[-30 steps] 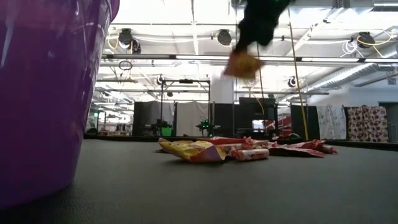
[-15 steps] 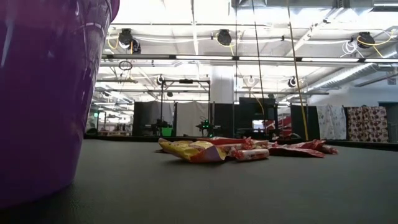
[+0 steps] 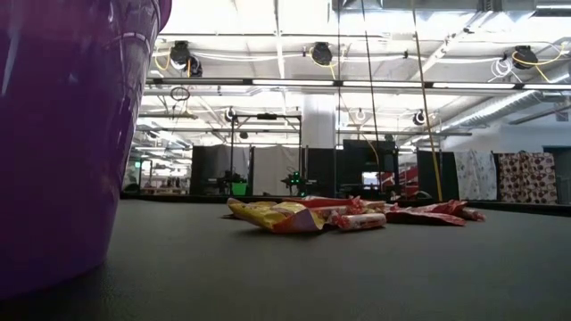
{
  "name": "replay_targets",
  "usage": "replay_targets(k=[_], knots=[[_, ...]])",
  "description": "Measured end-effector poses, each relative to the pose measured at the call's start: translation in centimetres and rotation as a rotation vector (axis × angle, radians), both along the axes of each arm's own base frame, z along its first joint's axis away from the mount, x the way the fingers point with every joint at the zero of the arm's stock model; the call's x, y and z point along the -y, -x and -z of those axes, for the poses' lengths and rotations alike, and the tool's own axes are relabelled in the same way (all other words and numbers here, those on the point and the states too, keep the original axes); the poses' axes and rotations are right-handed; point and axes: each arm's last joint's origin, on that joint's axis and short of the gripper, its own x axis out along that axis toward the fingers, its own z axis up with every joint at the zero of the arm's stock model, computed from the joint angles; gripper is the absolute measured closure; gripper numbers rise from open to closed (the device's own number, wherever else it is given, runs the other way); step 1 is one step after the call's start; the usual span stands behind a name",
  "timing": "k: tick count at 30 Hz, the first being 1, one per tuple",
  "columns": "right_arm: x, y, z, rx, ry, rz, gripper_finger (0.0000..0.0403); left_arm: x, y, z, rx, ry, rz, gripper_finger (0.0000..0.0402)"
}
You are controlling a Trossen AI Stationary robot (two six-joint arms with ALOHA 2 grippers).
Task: Sort candy by brand, put in halloween buckets
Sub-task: Put the yellow candy into the orange bucket
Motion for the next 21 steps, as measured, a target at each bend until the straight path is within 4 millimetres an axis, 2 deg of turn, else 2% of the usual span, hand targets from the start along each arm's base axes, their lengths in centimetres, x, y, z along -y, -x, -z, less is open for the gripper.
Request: replay_targets(k=[3,7,17,21], knots=[[-0.2,0.0,0.2,0.021,-0.111,-0.044,0.0403,0.0,0.0,0.0,-0.001,-0.001,0.000,0.0175],[0.1,0.9,0.0,-0.056,-0.303,-0.171,0.0403,0.0,0.0,0.0,-0.005,-0.006,0.004,0.0175],[2.3,4.8,-2.1,-0.349,-0.810,-0.411,0.0403,-0.8,-0.5,-0.1,0.003,-0.053,-0.039,0.0175],[3.1,6.5,-2.9,-0.424,-1.018,-0.426,0.0403,-1.4,-0.9,-0.1,0.006,-0.033,-0.069,0.0175]])
